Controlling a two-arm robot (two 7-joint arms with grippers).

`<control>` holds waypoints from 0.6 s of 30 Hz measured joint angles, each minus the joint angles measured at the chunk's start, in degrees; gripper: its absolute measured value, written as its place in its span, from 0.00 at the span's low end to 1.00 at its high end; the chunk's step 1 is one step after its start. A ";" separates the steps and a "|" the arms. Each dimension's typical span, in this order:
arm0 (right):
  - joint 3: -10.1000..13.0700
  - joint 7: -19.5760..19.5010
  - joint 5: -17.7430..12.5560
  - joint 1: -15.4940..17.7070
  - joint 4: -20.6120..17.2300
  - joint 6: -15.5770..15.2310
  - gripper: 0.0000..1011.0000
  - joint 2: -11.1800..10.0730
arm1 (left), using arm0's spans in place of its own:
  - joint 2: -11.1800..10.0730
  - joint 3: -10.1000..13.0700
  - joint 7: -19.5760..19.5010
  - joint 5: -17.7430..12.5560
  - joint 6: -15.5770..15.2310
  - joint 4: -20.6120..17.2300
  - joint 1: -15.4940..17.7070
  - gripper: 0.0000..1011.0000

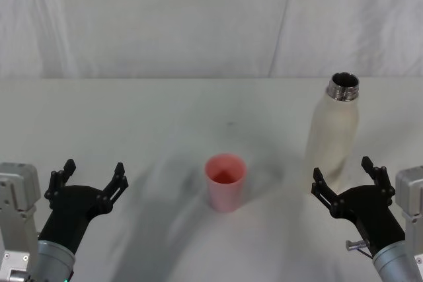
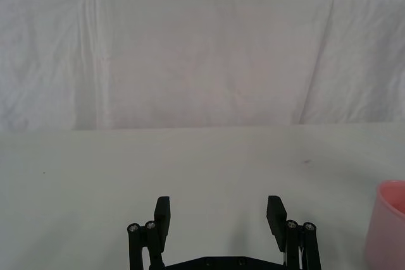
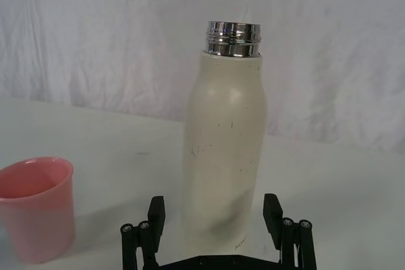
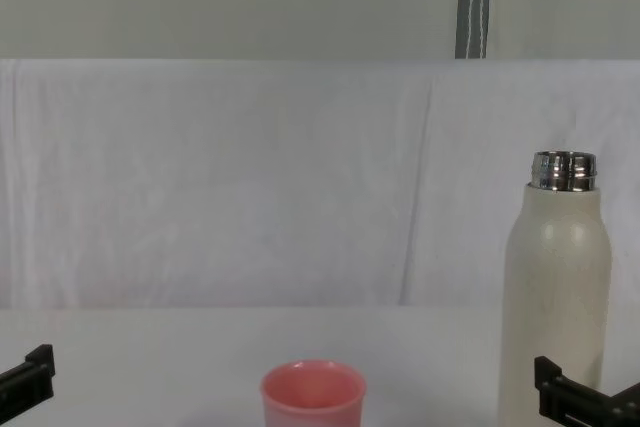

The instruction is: Grasp the thermos with one hand and pour water into the cup lid.

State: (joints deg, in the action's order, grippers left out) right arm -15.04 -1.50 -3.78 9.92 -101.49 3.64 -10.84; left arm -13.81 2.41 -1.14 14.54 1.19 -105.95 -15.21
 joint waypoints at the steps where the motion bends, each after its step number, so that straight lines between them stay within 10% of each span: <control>1: 0.00 0.00 0.00 0.00 0.00 0.00 0.99 0.00 | 0.00 0.00 0.00 0.00 0.00 0.00 0.00 0.99; 18: 0.00 0.00 0.00 0.00 0.00 0.00 0.99 0.00 | 0.00 0.00 0.00 0.00 0.00 0.00 0.00 0.99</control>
State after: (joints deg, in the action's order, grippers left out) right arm -15.04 -1.50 -3.77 9.93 -101.49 3.65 -10.84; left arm -13.80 2.42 -1.14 14.54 1.19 -105.95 -15.21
